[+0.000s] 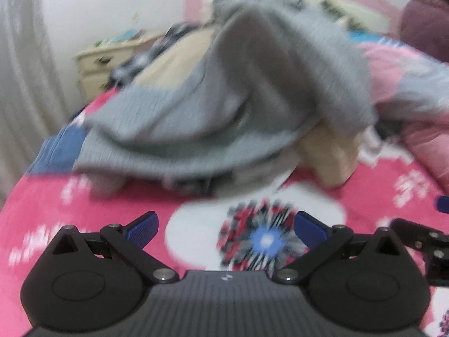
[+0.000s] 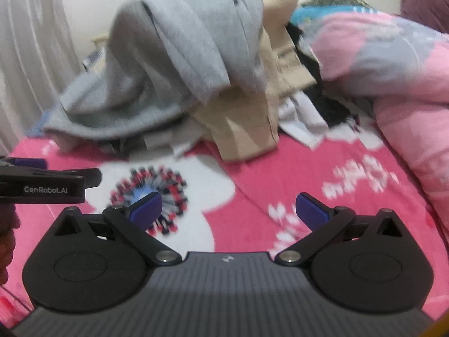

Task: Fold clothes
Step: 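Grasp the grey sweatpants with the left and right grippers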

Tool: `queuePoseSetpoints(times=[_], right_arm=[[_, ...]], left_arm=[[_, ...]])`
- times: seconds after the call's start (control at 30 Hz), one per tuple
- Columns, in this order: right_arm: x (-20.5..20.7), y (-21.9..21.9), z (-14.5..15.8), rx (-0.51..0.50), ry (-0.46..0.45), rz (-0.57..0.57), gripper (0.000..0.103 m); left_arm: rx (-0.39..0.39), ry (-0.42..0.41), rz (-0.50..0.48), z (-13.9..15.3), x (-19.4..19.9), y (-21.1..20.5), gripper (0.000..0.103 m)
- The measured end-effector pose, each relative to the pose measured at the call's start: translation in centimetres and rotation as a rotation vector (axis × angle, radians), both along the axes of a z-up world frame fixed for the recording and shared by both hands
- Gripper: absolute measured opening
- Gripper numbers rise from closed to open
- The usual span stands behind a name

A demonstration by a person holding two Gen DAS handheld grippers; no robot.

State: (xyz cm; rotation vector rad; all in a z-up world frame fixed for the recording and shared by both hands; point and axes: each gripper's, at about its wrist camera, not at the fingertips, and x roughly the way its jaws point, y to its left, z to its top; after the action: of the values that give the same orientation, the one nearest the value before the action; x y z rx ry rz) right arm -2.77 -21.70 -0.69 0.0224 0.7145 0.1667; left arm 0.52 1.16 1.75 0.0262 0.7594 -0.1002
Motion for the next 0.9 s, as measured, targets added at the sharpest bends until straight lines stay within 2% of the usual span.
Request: queuePoseSetpoints(times=[0.07, 0.2, 0.27, 0.37, 0.5, 0.57, 0.63, 0.67, 0.7, 0.73, 0.77, 0.8, 0.9], right_arm=[[1.0, -0.8, 1.5, 0.043, -0.059, 0.063, 0.102], [4.9, -2.2, 5.6, -0.003, -0.217, 0.156, 0.102], [7.6, -2.9, 7.2, -0.012, -0.264, 0.166, 0.102], [13.3, -3.8, 9.1, 0.059, -0.26, 0.163, 0.102], [22.0, -3.4, 9.6, 0.111, -0.203, 0.118, 0.102], [25.9, -2.9, 8.9, 0.135, -0.15, 0.085, 0.102], [29.3, -2.4, 7.9, 0.154, -0.089, 0.048, 0.102], [30.1, -2.2, 7.4, 0.161, -0.051, 0.026, 0.101], [30.1, -2.1, 7.2, 0.177, -0.041, 0.017, 0.099], [29.9, -2.1, 7.0, 0.192, -0.032, 0.009, 0.096], [29.3, -1.9, 7.0, 0.183, -0.046, 0.029, 0.085], [28.7, -1.7, 6.9, 0.175, -0.06, 0.049, 0.07], [26.5, -1.1, 7.7, 0.095, -0.103, 0.093, 0.043]], left_arm=[[-0.029, -0.081, -0.048, 2.4, 1.1, 0.4, 0.103], [-0.131, -0.234, -0.128, 6.4, 3.9, 1.2, 0.103], [-0.157, -0.291, -0.122, 7.6, 6.1, 1.1, 0.103], [-0.172, -0.339, -0.125, 8.6, 10.2, 0.1, 0.103], [-0.171, -0.292, -0.144, 8.6, 16.3, -2.0, 0.1], [-0.183, -0.257, -0.125, 7.6, 18.2, -2.6, 0.088], [-0.2, -0.223, -0.097, 6.6, 19.0, -2.7, 0.062], [-0.21, -0.208, -0.079, 6.2, 19.2, -2.7, 0.055], [-0.22, -0.195, -0.062, 5.7, 19.3, -2.7, 0.046], [-0.23, -0.193, -0.053, 5.4, 19.0, -2.6, 0.031], [-0.235, -0.195, -0.058, 5.2, 18.5, -2.5, 0.022], [-0.234, -0.194, -0.071, 5.3, 18.1, -2.5, 0.014], [-0.229, -0.187, -0.111, 5.6, 16.7, -2.3, 0.01]])
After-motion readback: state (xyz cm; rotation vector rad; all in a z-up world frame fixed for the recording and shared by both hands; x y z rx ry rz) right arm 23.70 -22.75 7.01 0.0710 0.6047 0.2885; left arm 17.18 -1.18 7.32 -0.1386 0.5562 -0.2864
